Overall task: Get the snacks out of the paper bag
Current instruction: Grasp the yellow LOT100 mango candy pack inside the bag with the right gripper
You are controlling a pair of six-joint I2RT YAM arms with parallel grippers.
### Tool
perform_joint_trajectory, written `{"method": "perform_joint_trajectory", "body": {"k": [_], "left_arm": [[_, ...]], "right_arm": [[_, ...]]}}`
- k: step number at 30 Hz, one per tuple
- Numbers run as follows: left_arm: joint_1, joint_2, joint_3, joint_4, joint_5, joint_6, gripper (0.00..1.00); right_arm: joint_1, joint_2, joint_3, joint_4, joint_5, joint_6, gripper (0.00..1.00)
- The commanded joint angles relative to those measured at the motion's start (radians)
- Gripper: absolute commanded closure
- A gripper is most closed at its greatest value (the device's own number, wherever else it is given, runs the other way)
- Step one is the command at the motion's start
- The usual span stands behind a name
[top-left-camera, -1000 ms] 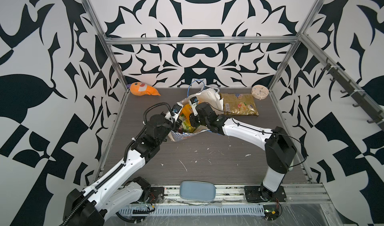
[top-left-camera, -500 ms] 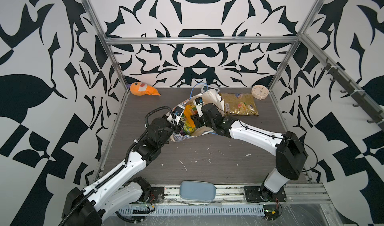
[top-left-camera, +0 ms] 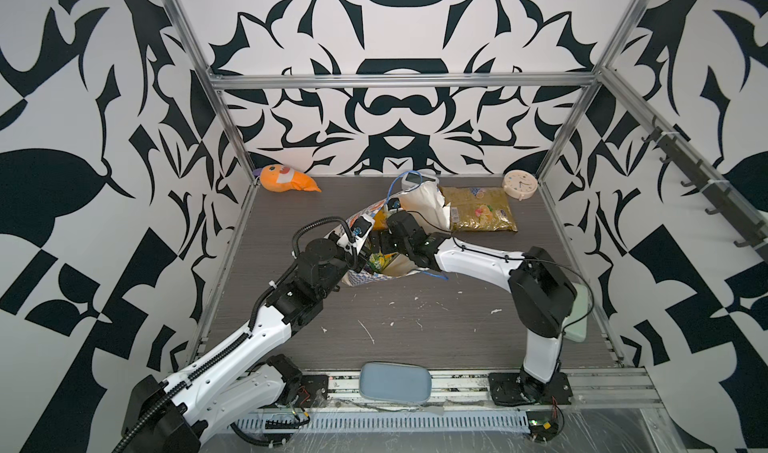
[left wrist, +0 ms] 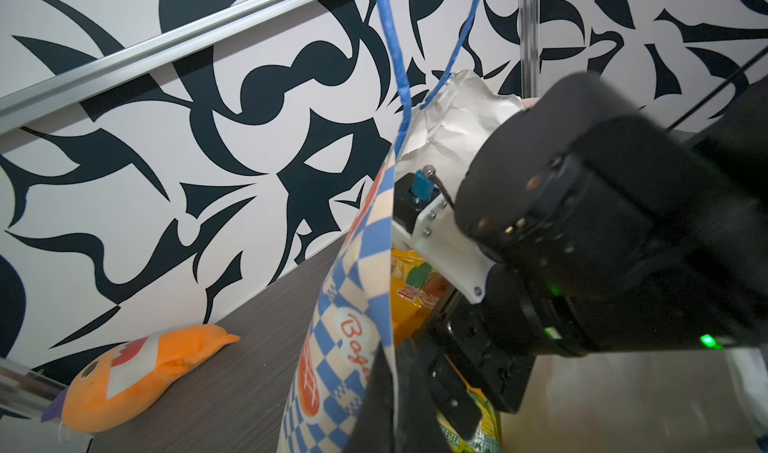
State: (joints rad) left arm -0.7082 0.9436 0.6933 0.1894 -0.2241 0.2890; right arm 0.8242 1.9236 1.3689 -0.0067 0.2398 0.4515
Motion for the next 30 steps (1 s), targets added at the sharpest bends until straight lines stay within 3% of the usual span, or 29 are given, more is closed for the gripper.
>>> {"method": "perform_joint_trajectory", "body": {"k": [1,6,10,15,22,24,30], "left_arm": [[-0.013,-0.003,0.010,0.074,0.033,0.015,1.00],[-0.012,-0.011,0.001,0.092,0.028,0.015,1.00],[-0.013,-0.020,-0.006,0.086,0.020,0.016,1.00],[-0.013,-0.022,-0.019,0.102,0.006,0.018,1.00],[-0.013,-0.011,-0.016,0.106,-0.012,0.025,1.00],[-0.013,-0.013,-0.014,0.105,-0.021,0.025,1.00],[-0.013,-0.016,-0.018,0.107,-0.040,0.024,1.00]], "right_arm": [[0.041,0.028,0.081,-0.013,0.183,0.032,0.00],[0.051,0.112,0.156,-0.085,0.301,0.056,0.06],[0.052,0.113,0.150,-0.078,0.340,0.061,0.24],[0.052,0.083,0.123,-0.038,0.343,0.017,0.49],[0.052,0.022,0.075,0.014,0.272,-0.028,0.63],[0.052,0.000,0.052,0.036,0.259,-0.043,0.74],[0.052,-0.057,-0.015,0.115,0.219,-0.089,0.77]]}}
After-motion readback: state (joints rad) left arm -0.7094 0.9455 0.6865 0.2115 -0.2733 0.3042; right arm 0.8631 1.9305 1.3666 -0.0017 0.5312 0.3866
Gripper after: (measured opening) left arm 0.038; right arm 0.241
